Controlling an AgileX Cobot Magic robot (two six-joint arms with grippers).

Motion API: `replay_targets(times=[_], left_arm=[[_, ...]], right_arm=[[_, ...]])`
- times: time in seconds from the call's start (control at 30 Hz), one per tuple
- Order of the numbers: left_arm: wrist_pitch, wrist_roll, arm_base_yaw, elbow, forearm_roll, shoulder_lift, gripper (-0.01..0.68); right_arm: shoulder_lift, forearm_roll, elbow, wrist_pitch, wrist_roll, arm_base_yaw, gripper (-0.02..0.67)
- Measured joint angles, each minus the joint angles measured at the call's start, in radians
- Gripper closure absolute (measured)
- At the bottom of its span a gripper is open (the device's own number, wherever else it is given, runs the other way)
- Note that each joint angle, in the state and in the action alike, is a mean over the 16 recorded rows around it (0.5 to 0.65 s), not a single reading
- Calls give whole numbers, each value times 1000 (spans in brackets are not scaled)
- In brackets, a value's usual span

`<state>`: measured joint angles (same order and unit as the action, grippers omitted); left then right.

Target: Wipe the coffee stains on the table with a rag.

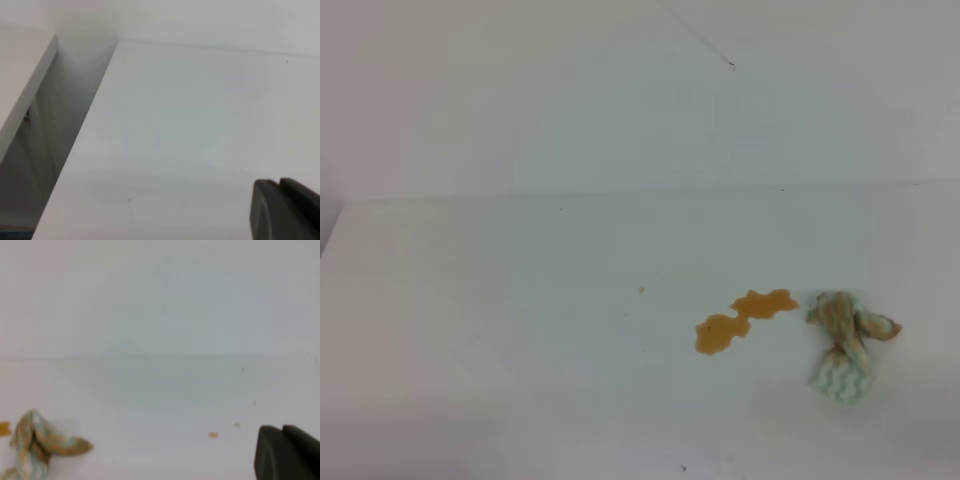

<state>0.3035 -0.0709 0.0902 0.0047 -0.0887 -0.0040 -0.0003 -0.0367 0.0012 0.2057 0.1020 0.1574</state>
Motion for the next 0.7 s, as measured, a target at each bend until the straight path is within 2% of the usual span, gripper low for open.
replay_targets(times=[0.7], left_arm=[[4, 0, 0, -5, 0, 3, 672]], right_arm=[[0, 184, -38, -285, -173, 0, 652]])
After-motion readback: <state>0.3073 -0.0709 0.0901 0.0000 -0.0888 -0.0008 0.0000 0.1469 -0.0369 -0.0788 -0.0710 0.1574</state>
